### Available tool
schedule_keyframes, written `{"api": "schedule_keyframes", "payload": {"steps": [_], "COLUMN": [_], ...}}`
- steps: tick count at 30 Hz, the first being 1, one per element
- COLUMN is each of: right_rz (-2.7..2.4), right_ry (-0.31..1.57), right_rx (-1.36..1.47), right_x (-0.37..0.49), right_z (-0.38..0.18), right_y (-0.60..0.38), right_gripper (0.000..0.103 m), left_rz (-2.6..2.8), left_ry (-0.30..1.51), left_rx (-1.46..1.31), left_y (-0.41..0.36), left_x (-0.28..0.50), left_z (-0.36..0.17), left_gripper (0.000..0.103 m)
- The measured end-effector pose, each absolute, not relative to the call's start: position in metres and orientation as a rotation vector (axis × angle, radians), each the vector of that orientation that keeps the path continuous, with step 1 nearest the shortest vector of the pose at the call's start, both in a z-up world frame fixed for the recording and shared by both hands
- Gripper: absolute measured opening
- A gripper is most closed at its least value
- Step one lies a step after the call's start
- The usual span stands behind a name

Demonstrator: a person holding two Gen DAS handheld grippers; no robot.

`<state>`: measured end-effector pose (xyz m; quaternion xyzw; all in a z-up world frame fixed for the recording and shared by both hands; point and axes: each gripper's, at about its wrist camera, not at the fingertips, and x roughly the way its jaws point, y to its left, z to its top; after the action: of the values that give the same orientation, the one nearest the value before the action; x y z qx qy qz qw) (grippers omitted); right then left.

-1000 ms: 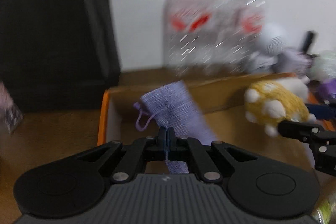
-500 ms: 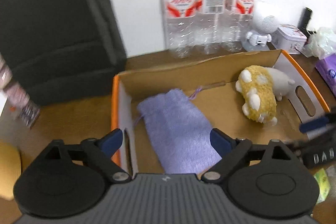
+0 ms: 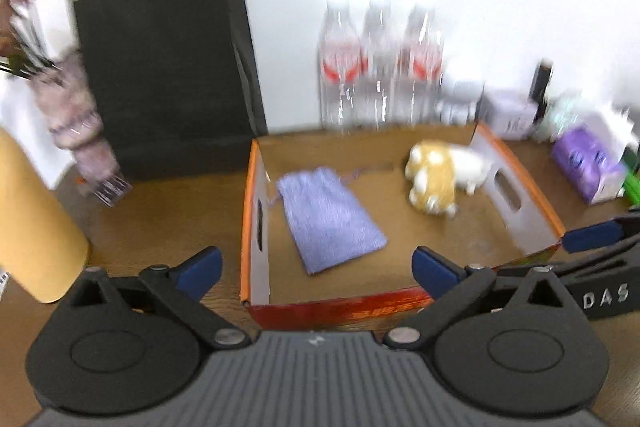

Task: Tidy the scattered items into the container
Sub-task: 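Withdraw both tools from the box back over the table items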

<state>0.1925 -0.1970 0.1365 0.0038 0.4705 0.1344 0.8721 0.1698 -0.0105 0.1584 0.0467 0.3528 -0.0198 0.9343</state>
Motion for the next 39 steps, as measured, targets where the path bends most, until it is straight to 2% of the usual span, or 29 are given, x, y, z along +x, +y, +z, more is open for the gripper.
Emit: {"api": "schedule_keyframes", "payload": {"steps": [5, 7, 9, 11, 13, 16, 21, 28, 39], "right_rz": [0.246, 0.26, 0.31, 0.343, 0.312, 0.277, 0.237, 0.254, 0.23], "right_ry": [0.748, 0.669, 0.565, 0.549, 0.622, 0.667, 0.637, 0.648, 0.696], "right_rx": [-0.031, -0.043, -0.033, -0.02, -0.029, -0.046, -0.054, -0.023, -0.024], "right_x": [0.105, 0.06, 0.014, -0.015, -0.025, -0.029, -0.027, -0.019, -0.012], "right_z": [0.139, 0.127, 0.101, 0.071, 0.044, 0.018, 0.011, 0.003, -0.004], "right_y": [-0.206, -0.213, -0.221, -0.224, -0.222, -0.22, -0.217, -0.214, -0.209], "right_gripper": [0.095, 0.103, 0.103, 0.103, 0.103, 0.103, 0.102, 0.102, 0.103], "left_rz": [-0.019, -0.046, -0.059, -0.067, -0.031, -0.004, 0.066, 0.013, -0.003], "left_ry": [0.578, 0.47, 0.425, 0.422, 0.406, 0.376, 0.532, 0.639, 0.7], "left_rx": [0.046, 0.023, 0.0, -0.017, -0.008, 0.018, 0.032, 0.028, 0.006], "left_y": [-0.008, -0.005, -0.005, -0.005, -0.007, -0.011, -0.007, -0.009, -0.007], "left_x": [0.084, 0.03, -0.01, -0.037, -0.053, -0.056, -0.033, -0.02, -0.016], "left_z": [0.159, 0.143, 0.118, 0.091, 0.07, 0.053, 0.028, 0.006, -0.002], "left_gripper": [0.103, 0.103, 0.103, 0.103, 0.103, 0.103, 0.103, 0.103, 0.103]}}
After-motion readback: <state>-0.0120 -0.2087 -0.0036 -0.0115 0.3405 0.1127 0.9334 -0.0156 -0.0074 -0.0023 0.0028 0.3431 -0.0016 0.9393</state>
